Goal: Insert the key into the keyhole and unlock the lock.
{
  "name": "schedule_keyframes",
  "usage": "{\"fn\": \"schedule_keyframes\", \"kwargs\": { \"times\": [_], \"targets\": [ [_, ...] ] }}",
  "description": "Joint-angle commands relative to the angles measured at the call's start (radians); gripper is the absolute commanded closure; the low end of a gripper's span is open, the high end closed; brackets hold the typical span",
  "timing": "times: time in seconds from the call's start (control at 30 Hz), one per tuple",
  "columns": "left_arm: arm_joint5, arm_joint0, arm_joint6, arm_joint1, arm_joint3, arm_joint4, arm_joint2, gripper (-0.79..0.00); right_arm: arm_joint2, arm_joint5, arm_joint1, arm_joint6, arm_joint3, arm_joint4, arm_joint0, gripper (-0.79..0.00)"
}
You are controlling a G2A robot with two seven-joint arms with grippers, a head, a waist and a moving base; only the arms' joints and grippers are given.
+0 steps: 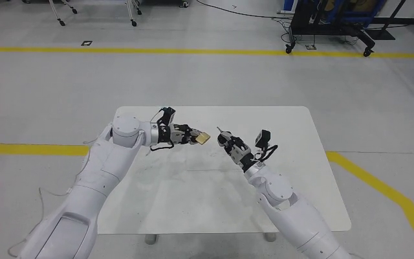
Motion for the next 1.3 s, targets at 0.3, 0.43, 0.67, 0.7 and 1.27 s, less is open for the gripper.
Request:
{"fn": "schedule_keyframes", "kwargs": {
  "times": [0.3,0.43,0.67,0.7,1.27],
  "targets": [
    [0.005,-0.008,-0.036,-0.005,0.017,-0.021,0.003,0.000,-0.065,-0.030,-0.049,-0.026,0.140,0.019,0.123,0.000],
    [0.003,-0.012,-0.044,-0.006,0.024,-0.024,0.004,0.000,-0.075,-0.035,-0.062,-0.042,0.174,0.021,0.142,0.000],
    [0.007,-0.021,-0.049,-0.009,0.038,-0.027,0.005,0.000,-0.082,-0.034,-0.077,-0.038,0.184,0.004,0.144,0.000],
    [0.009,-0.023,-0.049,-0.009,0.041,-0.028,0.006,0.000,-0.082,-0.035,-0.078,-0.031,0.178,0.003,0.139,0.000],
    [0.027,-0.041,-0.034,-0.020,0.077,-0.041,0.012,0.000,-0.003,-0.013,-0.069,0.071,0.074,-0.017,0.039,0.000]
  ]
}}
